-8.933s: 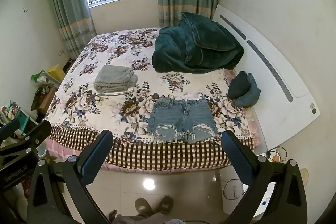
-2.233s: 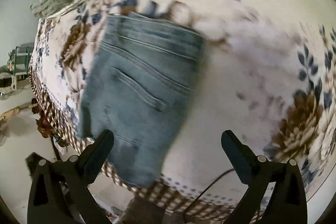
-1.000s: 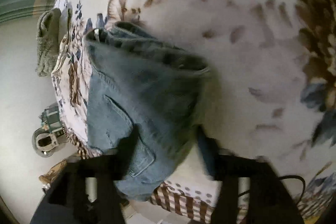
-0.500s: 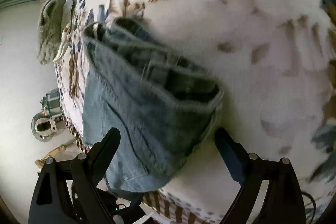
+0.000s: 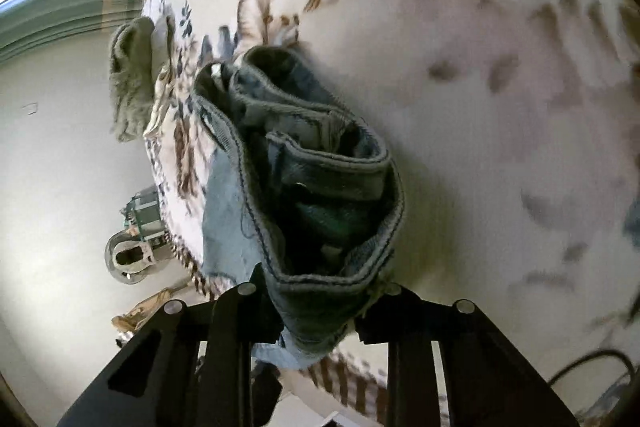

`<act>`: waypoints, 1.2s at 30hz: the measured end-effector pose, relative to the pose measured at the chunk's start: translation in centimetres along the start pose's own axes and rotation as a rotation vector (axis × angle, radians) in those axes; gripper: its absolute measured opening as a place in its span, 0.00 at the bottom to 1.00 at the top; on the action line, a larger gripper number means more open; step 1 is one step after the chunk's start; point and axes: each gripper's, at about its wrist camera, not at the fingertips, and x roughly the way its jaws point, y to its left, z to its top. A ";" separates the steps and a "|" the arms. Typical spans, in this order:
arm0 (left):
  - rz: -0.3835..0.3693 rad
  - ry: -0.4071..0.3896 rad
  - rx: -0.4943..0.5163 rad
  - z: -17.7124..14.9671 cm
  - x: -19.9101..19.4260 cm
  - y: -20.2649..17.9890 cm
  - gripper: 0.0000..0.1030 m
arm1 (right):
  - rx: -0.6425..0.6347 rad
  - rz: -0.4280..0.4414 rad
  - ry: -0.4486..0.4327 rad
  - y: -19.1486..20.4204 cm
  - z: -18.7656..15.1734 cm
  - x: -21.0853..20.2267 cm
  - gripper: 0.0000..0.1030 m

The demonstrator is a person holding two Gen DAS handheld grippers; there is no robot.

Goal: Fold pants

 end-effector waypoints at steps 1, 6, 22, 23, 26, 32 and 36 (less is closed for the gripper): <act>-0.019 0.007 0.009 0.4 -0.2 0.6 0.22 | 0.018 -0.002 0.013 -0.2 0.0 0.4 0.35; -0.096 0.053 -0.106 0.9 1.2 3.2 0.42 | 0.006 -0.016 0.044 -1.0 0.3 2.4 0.81; -0.046 0.035 -0.298 -2.0 1.4 5.2 0.84 | -0.016 -0.008 0.077 -0.8 1.6 3.5 0.88; -0.039 0.035 -0.290 -1.3 1.6 5.0 0.88 | -0.017 -0.008 0.077 -1.0 1.7 3.5 0.88; 0.012 0.057 -0.262 -0.4 2.1 4.0 0.90 | -0.016 -0.006 0.071 -1.3 1.6 3.4 0.90; 0.058 -0.018 -0.233 -0.1 1.2 3.0 0.88 | 0.024 0.011 0.011 -1.5 1.8 3.0 0.73; 0.040 -0.080 -0.065 0.9 -0.3 0.0 0.37 | 0.020 -0.043 -0.034 -1.2 1.6 2.9 0.33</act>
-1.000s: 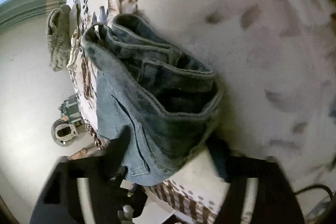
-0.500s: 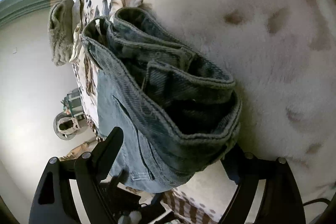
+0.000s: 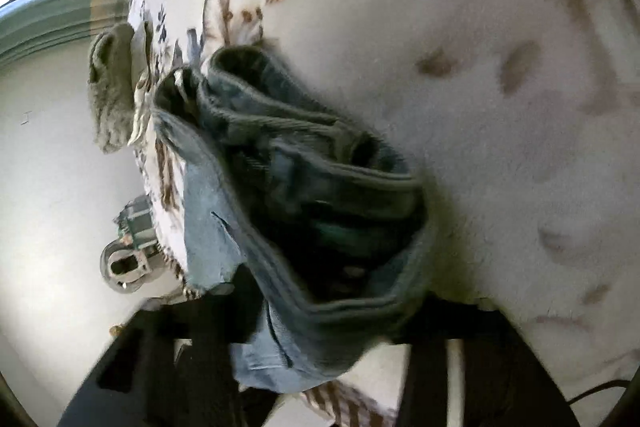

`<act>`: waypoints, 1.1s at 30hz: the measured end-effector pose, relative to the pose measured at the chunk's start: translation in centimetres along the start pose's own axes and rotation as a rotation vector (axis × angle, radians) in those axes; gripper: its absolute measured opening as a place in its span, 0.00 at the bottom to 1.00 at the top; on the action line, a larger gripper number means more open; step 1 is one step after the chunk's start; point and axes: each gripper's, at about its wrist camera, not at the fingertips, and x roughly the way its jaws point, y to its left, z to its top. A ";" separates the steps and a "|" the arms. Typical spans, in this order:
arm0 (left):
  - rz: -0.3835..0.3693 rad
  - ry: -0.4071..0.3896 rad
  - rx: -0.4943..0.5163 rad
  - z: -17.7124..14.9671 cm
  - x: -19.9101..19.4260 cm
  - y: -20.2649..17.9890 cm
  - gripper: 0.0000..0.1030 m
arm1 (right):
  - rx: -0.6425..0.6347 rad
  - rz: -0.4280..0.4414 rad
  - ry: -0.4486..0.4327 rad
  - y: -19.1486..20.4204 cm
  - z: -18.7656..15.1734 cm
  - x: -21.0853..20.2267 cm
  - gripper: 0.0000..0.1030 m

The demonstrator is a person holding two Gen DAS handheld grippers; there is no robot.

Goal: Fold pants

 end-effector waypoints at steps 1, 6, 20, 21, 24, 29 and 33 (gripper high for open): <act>-0.011 -0.008 0.040 0.2 -0.4 -0.6 0.34 | -0.005 -0.009 -0.014 0.2 -0.3 -0.2 0.29; -0.051 -0.005 0.151 0.1 -2.5 -3.6 0.30 | 0.002 -0.011 -0.055 2.2 -1.6 -2.2 0.20; -0.168 -0.003 0.392 2.5 -12.7 -19.4 0.29 | -0.063 0.132 -0.165 19.5 -3.3 -11.0 0.16; -0.189 0.006 0.409 3.1 -13.3 -21.7 0.29 | -0.072 0.139 -0.182 21.2 -3.1 -11.3 0.16; -0.237 0.026 0.466 5.4 -13.8 -27.8 0.29 | -0.089 0.167 -0.243 27.3 -1.5 -11.6 0.16; -0.313 0.095 0.541 11.3 -12.5 -38.0 0.29 | -0.085 0.196 -0.372 37.6 2.2 -10.5 0.16; -0.359 0.174 0.607 18.2 -9.9 -47.9 0.29 | -0.065 0.222 -0.472 45.5 6.0 -7.3 0.16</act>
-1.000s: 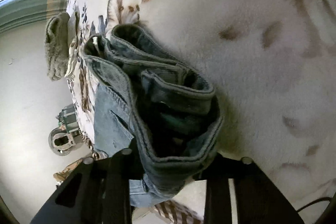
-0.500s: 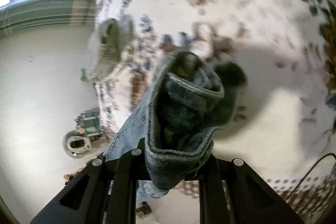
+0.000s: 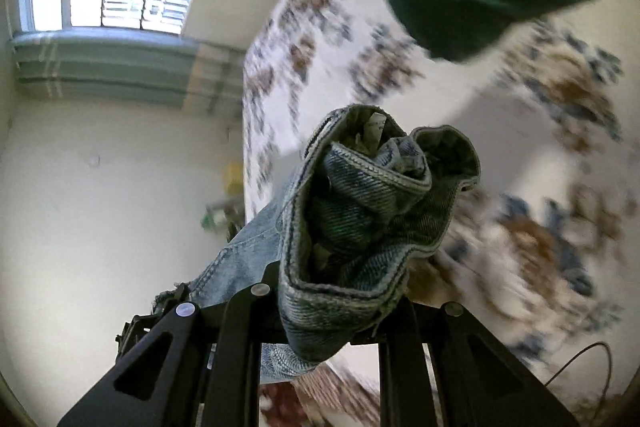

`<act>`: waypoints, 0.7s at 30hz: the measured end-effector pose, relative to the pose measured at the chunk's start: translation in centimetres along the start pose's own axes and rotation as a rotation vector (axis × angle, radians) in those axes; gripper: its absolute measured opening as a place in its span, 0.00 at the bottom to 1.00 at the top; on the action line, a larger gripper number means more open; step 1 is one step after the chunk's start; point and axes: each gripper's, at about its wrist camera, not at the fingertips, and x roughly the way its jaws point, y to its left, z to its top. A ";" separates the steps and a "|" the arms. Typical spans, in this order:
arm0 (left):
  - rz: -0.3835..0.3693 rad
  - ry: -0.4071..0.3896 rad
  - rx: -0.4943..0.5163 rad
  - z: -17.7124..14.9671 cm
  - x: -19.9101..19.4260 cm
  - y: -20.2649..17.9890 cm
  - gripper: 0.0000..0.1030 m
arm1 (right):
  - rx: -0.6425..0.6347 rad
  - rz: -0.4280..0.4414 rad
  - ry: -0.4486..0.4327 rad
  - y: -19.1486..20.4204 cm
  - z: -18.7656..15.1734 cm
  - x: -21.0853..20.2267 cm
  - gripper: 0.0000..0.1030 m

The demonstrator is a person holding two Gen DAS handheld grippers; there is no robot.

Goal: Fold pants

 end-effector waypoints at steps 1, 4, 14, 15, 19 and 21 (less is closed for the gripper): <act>-0.005 0.008 0.020 2.1 0.6 -0.5 0.29 | 0.009 0.009 -0.022 1.9 0.6 2.3 0.16; -0.022 0.025 0.109 9.7 3.3 -2.2 0.29 | -0.008 0.017 -0.062 5.3 1.4 8.2 0.16; 0.164 0.175 0.087 21.2 14.2 11.9 0.29 | 0.072 -0.115 -0.027 -1.5 -0.6 25.8 0.16; 0.179 0.189 0.069 21.2 14.5 13.6 0.29 | 0.079 -0.112 -0.033 -2.5 -1.0 25.8 0.16; 0.181 0.235 0.053 20.4 14.3 17.0 0.30 | 0.084 -0.137 -0.021 -4.1 -2.4 26.0 0.17; 0.192 0.251 0.063 20.1 14.1 17.5 0.32 | 0.100 -0.148 -0.004 -4.7 -2.6 25.7 0.20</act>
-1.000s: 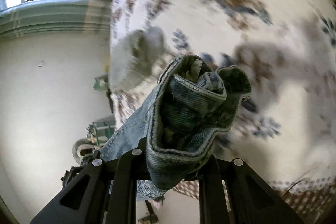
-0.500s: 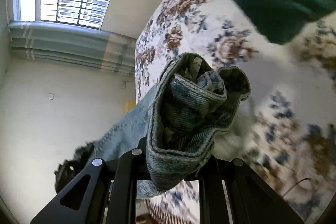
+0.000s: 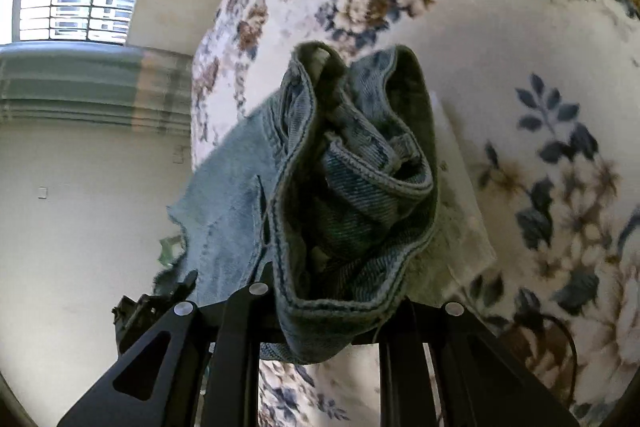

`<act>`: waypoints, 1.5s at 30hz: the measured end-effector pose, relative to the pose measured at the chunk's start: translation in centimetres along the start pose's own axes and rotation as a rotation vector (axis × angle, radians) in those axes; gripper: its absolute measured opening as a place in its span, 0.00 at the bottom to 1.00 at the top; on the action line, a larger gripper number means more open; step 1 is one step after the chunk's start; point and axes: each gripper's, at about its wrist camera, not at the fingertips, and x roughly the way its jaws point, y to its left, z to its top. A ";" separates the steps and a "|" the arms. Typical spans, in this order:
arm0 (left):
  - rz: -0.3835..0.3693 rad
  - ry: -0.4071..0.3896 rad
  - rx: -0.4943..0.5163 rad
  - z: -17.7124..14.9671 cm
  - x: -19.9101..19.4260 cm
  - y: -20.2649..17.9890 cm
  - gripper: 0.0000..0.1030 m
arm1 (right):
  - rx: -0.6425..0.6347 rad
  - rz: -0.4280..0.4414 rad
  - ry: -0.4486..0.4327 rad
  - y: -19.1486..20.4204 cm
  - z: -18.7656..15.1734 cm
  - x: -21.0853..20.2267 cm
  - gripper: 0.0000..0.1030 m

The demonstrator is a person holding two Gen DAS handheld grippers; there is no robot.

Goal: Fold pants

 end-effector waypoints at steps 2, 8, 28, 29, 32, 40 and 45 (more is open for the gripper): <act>0.008 0.023 -0.009 -0.6 -0.1 0.3 0.34 | 0.012 -0.022 0.024 -0.4 0.0 0.0 0.25; 0.170 0.049 0.096 -1.2 -2.3 -2.0 0.74 | -0.077 -0.176 0.043 0.9 -1.0 -2.5 0.74; 0.649 -0.205 0.808 -16.6 -15.0 -15.3 0.91 | -0.580 -0.656 -0.254 15.7 -15.6 -23.0 1.00; 0.641 -0.217 0.817 -17.5 -16.1 -16.0 0.91 | -0.595 -0.644 -0.266 16.3 -16.7 -24.8 1.00; 0.605 -0.267 0.838 -20.6 -20.4 -17.7 0.91 | -0.641 -0.621 -0.309 18.3 -20.4 -29.6 1.00; 0.539 -0.394 0.873 -29.0 -31.2 -20.7 0.91 | -0.744 -0.535 -0.417 22.3 -30.6 -42.4 1.00; 0.522 -0.438 0.869 -33.3 -36.7 -21.1 0.91 | -0.802 -0.500 -0.450 24.1 -36.3 -48.4 1.00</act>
